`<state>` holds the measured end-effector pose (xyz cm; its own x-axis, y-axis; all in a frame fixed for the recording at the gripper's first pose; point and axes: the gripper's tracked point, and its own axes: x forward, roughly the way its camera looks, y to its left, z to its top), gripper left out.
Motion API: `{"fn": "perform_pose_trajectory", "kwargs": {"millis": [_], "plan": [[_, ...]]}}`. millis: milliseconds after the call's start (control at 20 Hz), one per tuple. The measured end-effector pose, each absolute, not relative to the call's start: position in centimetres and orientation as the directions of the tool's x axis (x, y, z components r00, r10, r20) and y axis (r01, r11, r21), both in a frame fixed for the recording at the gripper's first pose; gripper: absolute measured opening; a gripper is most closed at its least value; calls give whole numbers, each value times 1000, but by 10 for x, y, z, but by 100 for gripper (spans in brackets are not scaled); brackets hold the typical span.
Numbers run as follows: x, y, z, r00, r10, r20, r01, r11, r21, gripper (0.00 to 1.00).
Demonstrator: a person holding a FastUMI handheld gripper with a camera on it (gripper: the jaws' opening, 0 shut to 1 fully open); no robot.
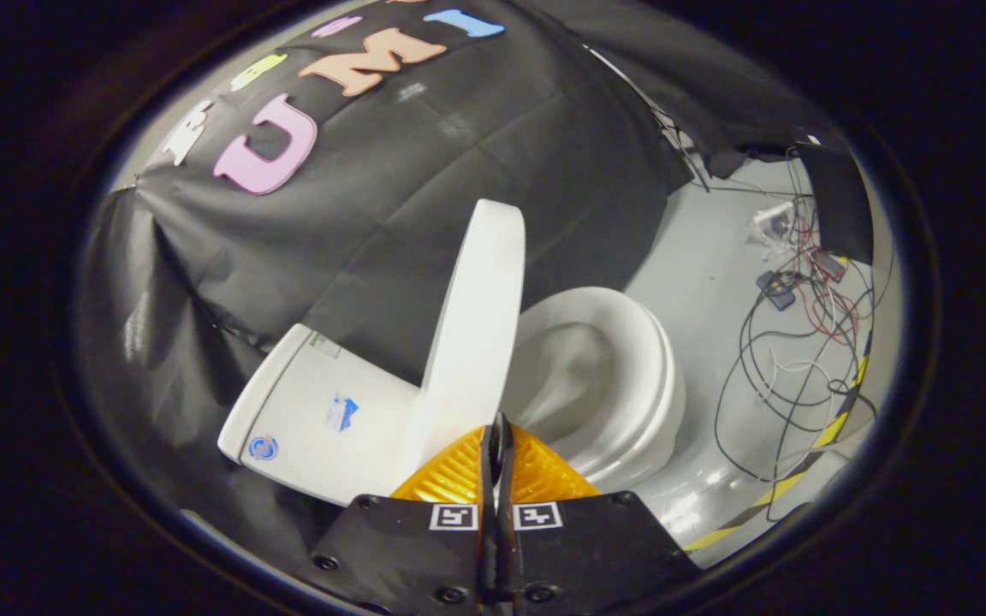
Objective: Open the toilet lid.
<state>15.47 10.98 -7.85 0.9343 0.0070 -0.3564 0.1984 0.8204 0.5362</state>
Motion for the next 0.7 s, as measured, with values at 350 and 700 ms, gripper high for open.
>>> {"fn": "perform_pose_trajectory", "kwargs": {"millis": [350, 700], "plan": [[159, 130, -48, 947, -14, -320, 160, 886, 435, 1], [164, 149, -25, 952, -13, -307, 119, 936, 331, 1]]}}
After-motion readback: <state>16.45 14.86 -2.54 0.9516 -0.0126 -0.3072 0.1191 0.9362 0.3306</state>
